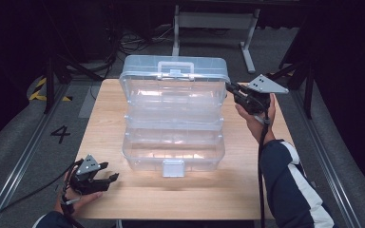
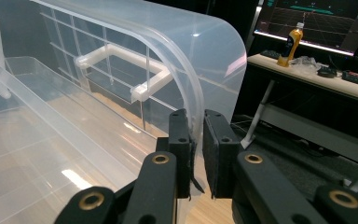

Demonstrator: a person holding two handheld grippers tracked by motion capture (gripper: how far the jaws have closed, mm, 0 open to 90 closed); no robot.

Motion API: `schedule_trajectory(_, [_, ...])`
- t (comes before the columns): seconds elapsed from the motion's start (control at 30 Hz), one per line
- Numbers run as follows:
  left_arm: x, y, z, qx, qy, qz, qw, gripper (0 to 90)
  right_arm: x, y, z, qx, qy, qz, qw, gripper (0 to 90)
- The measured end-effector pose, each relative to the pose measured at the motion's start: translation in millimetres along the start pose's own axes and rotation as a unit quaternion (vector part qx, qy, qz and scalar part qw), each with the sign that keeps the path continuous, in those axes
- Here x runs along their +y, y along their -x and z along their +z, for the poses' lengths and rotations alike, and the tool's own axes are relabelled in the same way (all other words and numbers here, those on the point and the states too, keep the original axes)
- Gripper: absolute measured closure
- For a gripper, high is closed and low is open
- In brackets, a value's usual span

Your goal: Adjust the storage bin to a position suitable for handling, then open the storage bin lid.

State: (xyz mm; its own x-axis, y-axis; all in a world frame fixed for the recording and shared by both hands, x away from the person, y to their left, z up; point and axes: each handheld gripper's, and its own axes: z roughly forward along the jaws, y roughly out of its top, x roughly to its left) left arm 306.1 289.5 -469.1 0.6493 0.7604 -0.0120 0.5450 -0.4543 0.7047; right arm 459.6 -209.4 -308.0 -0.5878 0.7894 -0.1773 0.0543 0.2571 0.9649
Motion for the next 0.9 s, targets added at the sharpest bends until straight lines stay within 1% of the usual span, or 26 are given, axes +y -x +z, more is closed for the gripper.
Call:
schedule_trajectory(0.03, [-0.7,0.2,1.3,0.001,-0.006,0.003,1.0,31.0,0.4,0.6,0.4,0.0,-0.001,0.0,1.0,82.9])
schedule_trajectory(0.07, [-1.6,0.7,1.9,0.006,-0.011,0.001,0.9999,29.7,1.0,1.0,0.8,0.001,-0.002,0.002,1.0,82.9])
schedule_trajectory(0.1, [-3.3,0.6,2.4,0.01,-0.012,0.0,0.9999,26.4,1.8,1.7,2.1,0.0,-0.004,0.001,1.0,82.9])
schedule_trajectory(0.13, [-3.3,0.6,2.4,0.01,-0.012,0.0,0.9999,24.9,1.8,1.7,2.1,0.0,-0.004,0.001,1.0,82.9])
schedule_trajectory(0.17, [-5.1,1.1,2.1,0.015,-0.012,-0.003,0.9998,23.8,2.7,3.2,3.6,0.002,-0.006,0.003,1.0,83.0])
schedule_trajectory(0.2, [-5.1,1.1,2.1,0.015,-0.012,-0.003,0.9998,23.0,2.7,3.2,3.6,0.002,-0.006,0.003,1.0,83.0])
schedule_trajectory(0.27, [-7.5,1.3,3.5,0.016,-0.014,-0.01,0.9997,22.2,3.6,5.1,5.4,0.003,-0.007,0.005,1.0,83.1])
schedule_trajectory(0.3, [-8.6,1.2,4.1,0.018,-0.023,-0.01,0.9995,21.5,4.0,6.2,6.4,0.003,-0.008,0.005,1.0,83.1])
schedule_trajectory(0.37, [-10.4,0.5,3.5,0.017,-0.022,-0.015,0.9995,19.8,5.2,7.8,8.9,0.005,-0.01,0.007,0.9999,83.2])
schedule_trajectory(0.4, [-11.3,-0.2,4.0,0.019,-0.015,-0.013,0.9996,19.6,5.7,8.7,10.0,0.005,-0.011,0.008,0.9999,83.2])
schedule_trajectory(0.5, [-13.4,-0.7,3.4,0.013,-0.013,-0.013,0.9997,18.8,6.9,11.9,13.3,0.006,-0.014,0.013,0.9998,83.3])
schedule_trajectory(0.57, [-13.4,-0.5,4.0,0.011,-0.012,-0.008,0.9998,17.0,8.0,13.2,15.2,0.007,-0.018,0.012,0.9997,83.2])
schedule_trajectory(0.87, [-13.5,-0.3,4.1,0.007,-0.013,-0.006,0.9999,16.4,9.9,20.5,22.0,0.016,-0.024,0.021,0.9994,83.2])
schedule_trajectory(0.9, [-12.8,-0.2,4.2,0.006,-0.017,-0.005,0.9998,15.8,10.0,21.4,22.9,0.017,-0.023,0.023,0.9993,83.2])
